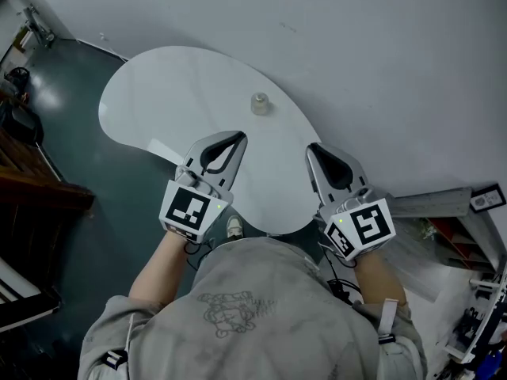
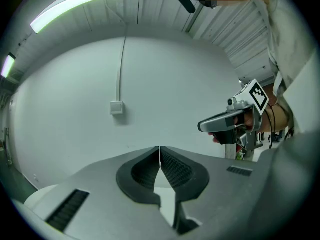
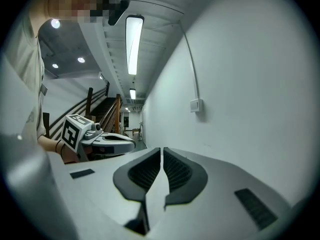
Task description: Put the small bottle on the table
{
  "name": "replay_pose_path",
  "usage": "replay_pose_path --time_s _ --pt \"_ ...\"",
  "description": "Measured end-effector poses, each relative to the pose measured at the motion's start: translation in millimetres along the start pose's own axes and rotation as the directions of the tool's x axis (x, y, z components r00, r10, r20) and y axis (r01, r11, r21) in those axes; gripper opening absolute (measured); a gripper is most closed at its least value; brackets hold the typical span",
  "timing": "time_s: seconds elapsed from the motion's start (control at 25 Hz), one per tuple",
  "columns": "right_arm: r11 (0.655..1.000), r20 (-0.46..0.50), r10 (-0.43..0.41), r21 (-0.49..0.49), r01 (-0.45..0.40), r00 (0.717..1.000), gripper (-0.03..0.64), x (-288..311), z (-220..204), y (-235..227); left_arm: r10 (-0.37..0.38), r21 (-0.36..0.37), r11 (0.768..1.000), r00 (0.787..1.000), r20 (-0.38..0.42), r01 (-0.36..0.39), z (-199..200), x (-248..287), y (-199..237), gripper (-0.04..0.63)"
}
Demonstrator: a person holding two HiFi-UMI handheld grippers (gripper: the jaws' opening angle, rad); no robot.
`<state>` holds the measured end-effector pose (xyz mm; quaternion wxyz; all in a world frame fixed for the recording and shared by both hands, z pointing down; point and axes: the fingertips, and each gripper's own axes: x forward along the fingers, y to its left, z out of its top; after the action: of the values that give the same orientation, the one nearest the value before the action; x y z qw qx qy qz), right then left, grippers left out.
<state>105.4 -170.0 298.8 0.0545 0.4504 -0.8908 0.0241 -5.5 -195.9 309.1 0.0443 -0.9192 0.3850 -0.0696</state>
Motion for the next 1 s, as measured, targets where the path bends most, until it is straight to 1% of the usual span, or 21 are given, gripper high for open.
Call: replay_pose_path --time_s 0.28,0.48,1.0 --pt "0.999 -0.066 -0.011 0.033 0.013 0.998 0.035 -7 -24 2 -0.022 -0.019 1.0 0.999 -0.026 0.022 -15 -4 -13 0.02" --pt "0.998 -0.081 -0.028 0.057 0.033 0.996 0.035 -8 -28 0 -0.02 -0.023 1.0 1.0 -0.021 0.02 -17 -4 -14 0.02" --pt "0.998 -0.092 -0.025 0.055 0.03 0.995 0.035 -2 -29 2 -0.026 -0.05 0.998 0.999 -0.037 0.024 -26 -4 -10 0.02"
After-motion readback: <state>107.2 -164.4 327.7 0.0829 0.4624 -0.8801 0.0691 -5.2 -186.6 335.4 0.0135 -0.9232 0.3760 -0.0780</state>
